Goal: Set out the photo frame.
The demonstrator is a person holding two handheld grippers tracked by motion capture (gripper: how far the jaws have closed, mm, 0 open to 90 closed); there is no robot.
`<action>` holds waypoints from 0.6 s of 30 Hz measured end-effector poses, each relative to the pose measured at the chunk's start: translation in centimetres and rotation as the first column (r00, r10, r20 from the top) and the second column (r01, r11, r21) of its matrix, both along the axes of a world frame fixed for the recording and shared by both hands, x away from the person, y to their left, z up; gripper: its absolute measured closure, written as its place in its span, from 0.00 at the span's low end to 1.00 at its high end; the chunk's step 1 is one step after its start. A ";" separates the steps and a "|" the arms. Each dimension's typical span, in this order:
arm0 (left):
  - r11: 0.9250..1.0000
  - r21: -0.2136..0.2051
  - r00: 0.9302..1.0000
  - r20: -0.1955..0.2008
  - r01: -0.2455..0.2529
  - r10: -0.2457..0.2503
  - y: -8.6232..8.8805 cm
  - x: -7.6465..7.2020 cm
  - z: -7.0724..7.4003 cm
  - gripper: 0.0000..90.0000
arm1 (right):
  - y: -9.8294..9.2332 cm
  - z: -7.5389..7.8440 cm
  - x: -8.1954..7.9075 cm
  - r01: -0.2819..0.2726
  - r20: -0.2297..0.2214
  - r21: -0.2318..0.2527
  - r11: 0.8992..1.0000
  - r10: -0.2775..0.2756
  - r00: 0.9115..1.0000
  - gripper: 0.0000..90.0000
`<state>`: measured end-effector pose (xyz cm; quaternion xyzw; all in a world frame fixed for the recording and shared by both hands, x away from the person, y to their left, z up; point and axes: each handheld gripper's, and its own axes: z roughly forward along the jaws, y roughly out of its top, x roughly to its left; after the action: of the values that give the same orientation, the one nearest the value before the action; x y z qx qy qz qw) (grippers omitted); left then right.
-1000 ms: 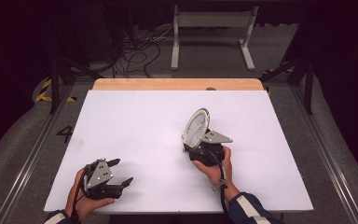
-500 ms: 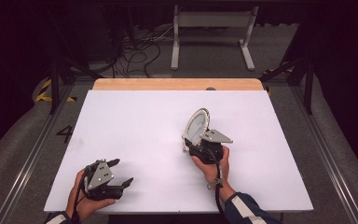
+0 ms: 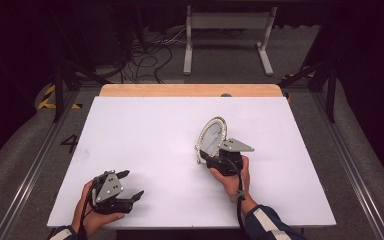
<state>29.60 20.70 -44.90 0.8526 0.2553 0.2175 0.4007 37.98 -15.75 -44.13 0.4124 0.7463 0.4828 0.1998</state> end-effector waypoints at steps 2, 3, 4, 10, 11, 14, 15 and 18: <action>1.000 -0.001 1.000 0.002 0.000 0.000 -0.1 0.0 0.0 0.24 | -0.2 0.0 0.0 -0.013 -0.003 0.000 1.000 0.013 1.000 0.65; 1.000 -0.001 1.000 0.003 0.002 -0.002 -0.1 0.0 0.0 0.24 | -0.3 0.0 0.1 -0.022 -0.006 0.002 1.000 0.022 1.000 0.65; 1.000 0.002 1.000 0.004 0.005 -0.005 -0.1 0.0 0.0 0.24 | -0.4 0.0 0.1 -0.023 -0.010 0.004 1.000 0.023 1.000 0.66; 1.000 0.002 1.000 -0.001 0.005 -0.005 -0.2 0.0 0.0 0.24 | -0.7 0.1 0.1 -0.045 -0.024 0.009 0.999 0.046 0.999 0.69; 1.000 0.002 1.000 -0.001 0.005 -0.005 -0.2 0.0 0.0 0.24 | -0.7 0.1 0.1 -0.049 -0.026 0.010 0.999 0.049 0.998 0.69; 1.000 0.002 1.000 0.001 0.011 -0.011 -0.2 0.0 0.0 0.24 | -0.8 0.1 0.0 -0.054 -0.029 0.014 0.998 0.055 0.998 0.70; 1.000 0.005 1.000 0.000 0.016 -0.016 -0.3 0.1 0.0 0.24 | -0.9 0.1 0.0 -0.056 -0.035 0.019 0.998 0.056 0.998 0.71; 1.000 0.006 1.000 -0.001 0.016 -0.016 -0.4 0.1 0.0 0.24 | -1.0 0.1 -0.1 -0.058 -0.036 0.019 0.998 0.059 0.998 0.72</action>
<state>29.71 20.32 -44.89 0.8559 0.2481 0.2144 0.3998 37.86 -16.71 -44.04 0.4008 0.7571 0.4878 0.1682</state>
